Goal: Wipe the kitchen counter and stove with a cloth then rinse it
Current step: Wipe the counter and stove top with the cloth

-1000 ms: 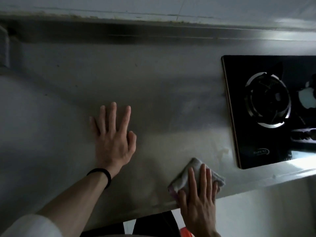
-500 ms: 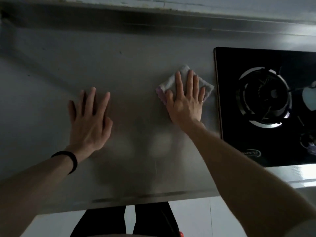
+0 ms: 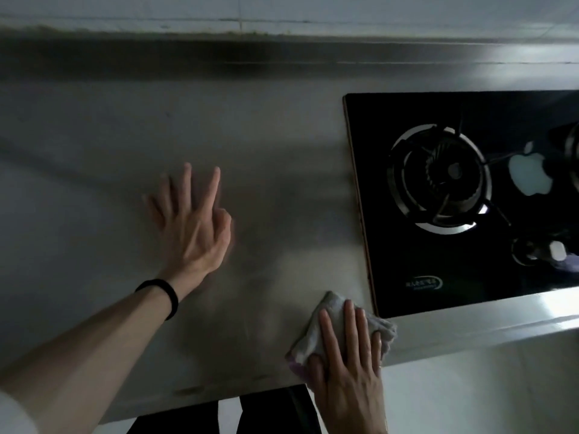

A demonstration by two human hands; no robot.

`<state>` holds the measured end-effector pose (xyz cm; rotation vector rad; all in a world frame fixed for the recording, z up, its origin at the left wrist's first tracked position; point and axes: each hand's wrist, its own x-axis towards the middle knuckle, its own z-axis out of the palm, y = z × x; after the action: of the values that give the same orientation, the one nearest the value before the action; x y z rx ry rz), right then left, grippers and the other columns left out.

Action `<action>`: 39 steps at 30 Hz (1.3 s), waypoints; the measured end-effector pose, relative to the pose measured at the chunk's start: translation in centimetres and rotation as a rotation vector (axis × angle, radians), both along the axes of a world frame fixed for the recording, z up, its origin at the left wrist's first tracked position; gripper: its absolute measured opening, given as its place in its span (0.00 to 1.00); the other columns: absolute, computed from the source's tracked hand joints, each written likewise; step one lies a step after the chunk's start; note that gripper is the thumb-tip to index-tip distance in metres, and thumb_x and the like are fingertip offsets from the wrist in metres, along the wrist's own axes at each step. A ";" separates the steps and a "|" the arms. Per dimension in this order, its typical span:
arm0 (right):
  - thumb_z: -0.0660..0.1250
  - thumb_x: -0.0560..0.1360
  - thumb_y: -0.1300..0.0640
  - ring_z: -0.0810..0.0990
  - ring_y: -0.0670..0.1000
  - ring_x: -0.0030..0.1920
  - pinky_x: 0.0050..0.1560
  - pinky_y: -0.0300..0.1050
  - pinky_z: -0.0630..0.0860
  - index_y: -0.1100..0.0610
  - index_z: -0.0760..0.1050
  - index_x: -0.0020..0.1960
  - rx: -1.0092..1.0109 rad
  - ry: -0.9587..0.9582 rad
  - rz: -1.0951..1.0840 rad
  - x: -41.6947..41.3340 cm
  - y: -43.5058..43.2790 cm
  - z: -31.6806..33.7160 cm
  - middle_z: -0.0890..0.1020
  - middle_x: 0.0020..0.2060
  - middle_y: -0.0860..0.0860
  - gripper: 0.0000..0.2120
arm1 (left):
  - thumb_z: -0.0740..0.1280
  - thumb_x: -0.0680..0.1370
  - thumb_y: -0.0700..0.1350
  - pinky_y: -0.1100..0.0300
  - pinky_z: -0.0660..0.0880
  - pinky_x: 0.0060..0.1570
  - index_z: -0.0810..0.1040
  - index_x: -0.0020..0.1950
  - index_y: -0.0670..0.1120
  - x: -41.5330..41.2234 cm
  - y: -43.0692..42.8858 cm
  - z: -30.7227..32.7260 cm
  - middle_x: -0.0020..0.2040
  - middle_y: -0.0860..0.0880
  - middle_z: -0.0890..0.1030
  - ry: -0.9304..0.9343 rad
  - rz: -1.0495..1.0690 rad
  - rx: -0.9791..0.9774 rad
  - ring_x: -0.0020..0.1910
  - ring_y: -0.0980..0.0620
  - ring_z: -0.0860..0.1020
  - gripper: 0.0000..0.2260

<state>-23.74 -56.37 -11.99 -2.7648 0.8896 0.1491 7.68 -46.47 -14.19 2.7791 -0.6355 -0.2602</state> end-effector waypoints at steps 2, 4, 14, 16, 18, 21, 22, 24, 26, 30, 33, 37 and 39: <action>0.60 0.77 0.44 0.65 0.65 0.79 0.75 0.65 0.62 0.52 0.70 0.77 0.018 -0.006 0.032 0.9 -1.0 -0.3 0.65 0.80 0.62 0.30 | 0.57 0.79 0.53 0.27 0.49 0.77 0.59 0.84 0.56 -0.3 0.0 -0.1 0.85 0.42 0.56 -0.037 -0.006 0.036 0.82 0.31 0.54 0.32; 0.59 0.78 0.44 0.60 0.64 0.81 0.77 0.64 0.59 0.51 0.64 0.80 0.043 -0.004 0.065 2.0 -2.1 -0.7 0.60 0.82 0.61 0.32 | 0.57 0.80 0.52 0.27 0.51 0.77 0.59 0.85 0.56 -0.4 0.0 -0.2 0.85 0.42 0.57 -0.067 -0.016 0.079 0.82 0.31 0.54 0.31; 0.53 0.83 0.39 0.49 0.60 0.84 0.83 0.59 0.48 0.50 0.59 0.84 0.014 -0.055 0.168 20.8 -12.1 -1.5 0.53 0.84 0.60 0.32 | 0.55 0.81 0.53 0.29 0.51 0.78 0.55 0.86 0.55 -0.2 -0.1 -0.6 0.86 0.42 0.55 -0.099 -0.024 0.172 0.83 0.31 0.54 0.31; 0.47 0.83 0.36 0.47 0.59 0.84 0.83 0.61 0.47 0.49 0.56 0.84 0.009 -0.053 0.168 25.7 -14.3 -1.5 0.50 0.84 0.58 0.33 | 0.54 0.81 0.54 0.29 0.49 0.78 0.54 0.86 0.56 -0.1 -0.1 -0.7 0.86 0.42 0.53 -0.077 -0.011 0.164 0.83 0.32 0.52 0.32; 0.49 0.84 0.38 0.45 0.59 0.84 0.83 0.58 0.43 0.48 0.53 0.85 0.003 -0.054 0.156 30.3 -16.5 -1.6 0.47 0.85 0.57 0.32 | 0.54 0.81 0.56 0.28 0.49 0.78 0.53 0.86 0.56 -0.2 0.1 -0.8 0.86 0.42 0.53 -0.084 -0.026 0.193 0.83 0.31 0.52 0.32; 0.50 0.86 0.42 0.42 0.59 0.84 0.83 0.57 0.40 0.48 0.50 0.85 0.031 -0.067 0.099 36.4 -19.1 -2.0 0.44 0.85 0.57 0.30 | 0.55 0.80 0.56 0.28 0.50 0.78 0.55 0.86 0.55 0.0 0.1 -0.8 0.86 0.42 0.54 -0.103 -0.031 0.197 0.82 0.30 0.55 0.32; 0.50 0.86 0.42 0.42 0.59 0.84 0.82 0.57 0.41 0.49 0.51 0.85 0.041 -0.073 0.048 37.9 -19.3 -2.2 0.44 0.85 0.58 0.30 | 0.55 0.80 0.56 0.28 0.50 0.77 0.55 0.86 0.55 0.0 0.1 -0.8 0.86 0.42 0.55 -0.105 -0.030 0.197 0.82 0.30 0.56 0.32; 0.50 0.85 0.43 0.43 0.60 0.84 0.82 0.58 0.41 0.52 0.53 0.84 0.048 -0.102 -0.079 39.9 -18.7 -2.5 0.45 0.84 0.59 0.30 | 0.56 0.80 0.56 0.28 0.51 0.77 0.56 0.86 0.55 0.1 0.0 -0.7 0.86 0.42 0.55 -0.106 -0.031 0.195 0.81 0.30 0.57 0.33; 0.50 0.85 0.42 0.42 0.60 0.84 0.82 0.60 0.39 0.54 0.53 0.84 0.079 -0.116 -0.177 40.9 -17.4 -2.5 0.46 0.84 0.60 0.31 | 0.56 0.79 0.56 0.28 0.50 0.77 0.56 0.86 0.55 0.1 -0.1 -0.7 0.86 0.42 0.55 -0.102 -0.031 0.203 0.81 0.30 0.57 0.33; 0.51 0.86 0.43 0.42 0.60 0.84 0.81 0.59 0.36 0.55 0.51 0.85 0.065 -0.112 0.032 39.7 -13.1 -1.8 0.47 0.84 0.60 0.32 | 0.57 0.79 0.56 0.28 0.50 0.78 0.58 0.85 0.54 0.1 -0.3 -0.3 0.86 0.42 0.55 -0.097 -0.019 0.194 0.82 0.30 0.57 0.33; 0.52 0.85 0.42 0.44 0.58 0.84 0.82 0.57 0.36 0.52 0.53 0.85 0.094 -0.113 0.379 37.2 -8.7 -1.8 0.49 0.85 0.57 0.31 | 0.58 0.78 0.55 0.27 0.52 0.76 0.58 0.85 0.50 0.0 -0.4 -0.3 0.85 0.40 0.58 -0.103 -0.019 0.207 0.81 0.29 0.59 0.35; 0.56 0.84 0.42 0.51 0.57 0.84 0.83 0.59 0.46 0.50 0.60 0.83 0.079 -0.119 0.542 36.5 -10.7 -2.2 0.55 0.84 0.56 0.30 | 0.59 0.77 0.55 0.28 0.52 0.77 0.55 0.86 0.53 0.0 -0.4 -0.5 0.85 0.41 0.57 -0.103 -0.025 0.208 0.81 0.29 0.58 0.36; 0.55 0.84 0.42 0.53 0.58 0.84 0.82 0.60 0.50 0.50 0.60 0.83 0.022 -0.114 0.498 36.6 -14.0 -2.2 0.56 0.84 0.58 0.30 | 0.58 0.78 0.55 0.29 0.50 0.78 0.57 0.85 0.55 0.1 -0.2 -0.5 0.86 0.42 0.56 -0.090 -0.025 0.196 0.82 0.30 0.56 0.34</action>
<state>12.87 -70.37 -14.22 -2.8804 0.1584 0.0814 7.75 -46.70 -14.67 2.9865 -0.7011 -0.2139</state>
